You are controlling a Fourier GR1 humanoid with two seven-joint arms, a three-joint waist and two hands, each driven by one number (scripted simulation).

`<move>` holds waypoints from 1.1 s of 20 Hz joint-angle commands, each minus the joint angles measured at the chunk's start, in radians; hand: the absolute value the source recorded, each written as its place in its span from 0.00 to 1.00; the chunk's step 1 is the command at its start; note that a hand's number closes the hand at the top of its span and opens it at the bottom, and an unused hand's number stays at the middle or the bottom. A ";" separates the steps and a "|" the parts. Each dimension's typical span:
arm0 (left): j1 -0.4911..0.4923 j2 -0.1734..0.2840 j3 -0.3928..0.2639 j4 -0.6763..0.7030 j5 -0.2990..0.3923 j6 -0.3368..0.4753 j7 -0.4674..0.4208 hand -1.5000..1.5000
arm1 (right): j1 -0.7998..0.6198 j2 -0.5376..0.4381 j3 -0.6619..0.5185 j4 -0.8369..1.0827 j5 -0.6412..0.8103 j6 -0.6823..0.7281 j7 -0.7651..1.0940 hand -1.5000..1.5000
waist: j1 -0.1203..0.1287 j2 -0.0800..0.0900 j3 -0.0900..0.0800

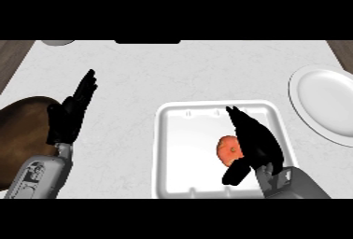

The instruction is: Pick the squash from the tray and place it in the plate

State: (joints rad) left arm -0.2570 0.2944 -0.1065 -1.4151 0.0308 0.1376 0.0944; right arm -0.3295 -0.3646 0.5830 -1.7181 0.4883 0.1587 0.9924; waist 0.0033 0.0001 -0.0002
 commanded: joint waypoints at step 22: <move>0.011 -0.076 0.097 0.004 -0.092 -0.086 -0.005 0.50 | 0.083 0.186 -0.140 0.275 0.314 0.010 -0.261 1.00 | -0.002 0.000 0.000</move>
State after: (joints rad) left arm -0.2512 0.2212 -0.0269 -1.4117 -0.0501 0.0761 0.0924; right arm -0.2481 -0.2337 0.4468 -1.4908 0.7332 0.1867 0.7560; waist 0.0000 -0.0016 -0.0014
